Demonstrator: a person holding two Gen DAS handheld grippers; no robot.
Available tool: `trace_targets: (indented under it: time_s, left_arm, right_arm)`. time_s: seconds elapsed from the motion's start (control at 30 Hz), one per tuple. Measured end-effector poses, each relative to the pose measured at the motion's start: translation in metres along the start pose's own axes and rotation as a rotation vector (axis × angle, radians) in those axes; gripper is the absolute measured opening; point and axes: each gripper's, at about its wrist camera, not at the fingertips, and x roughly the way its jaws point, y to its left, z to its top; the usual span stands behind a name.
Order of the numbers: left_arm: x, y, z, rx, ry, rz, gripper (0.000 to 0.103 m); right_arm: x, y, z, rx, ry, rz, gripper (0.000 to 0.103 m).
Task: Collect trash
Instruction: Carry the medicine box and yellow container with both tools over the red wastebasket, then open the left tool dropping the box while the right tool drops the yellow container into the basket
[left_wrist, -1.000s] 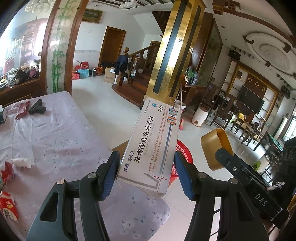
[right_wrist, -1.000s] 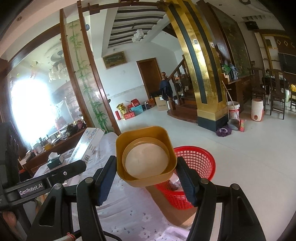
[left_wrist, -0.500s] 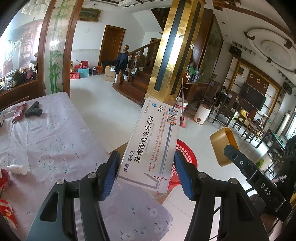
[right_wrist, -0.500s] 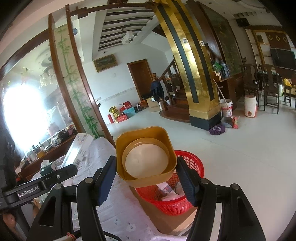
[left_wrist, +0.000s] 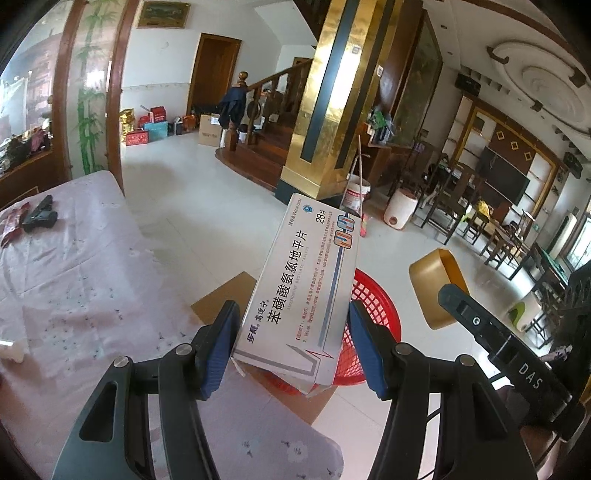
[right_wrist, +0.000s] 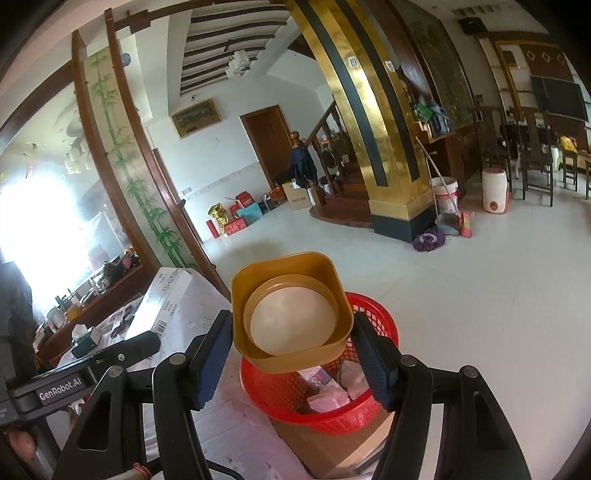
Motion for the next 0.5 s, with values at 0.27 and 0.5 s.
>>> trace_targets:
  time_s: [0.27, 0.5]
  left_arm:
    - [0.037, 0.002, -0.001, -0.004, 0.06, -0.045, 0.059]
    - [0.067, 0.003, -0.003, -0.011, 0.129, -0.041, 0.059]
  right_arm:
    - [0.031, -0.013, -0.002, 0.01, 0.051, -0.017, 0.069]
    - [0.054, -0.022, -0.008, 0.02, 0.093, -0.035, 0.069]
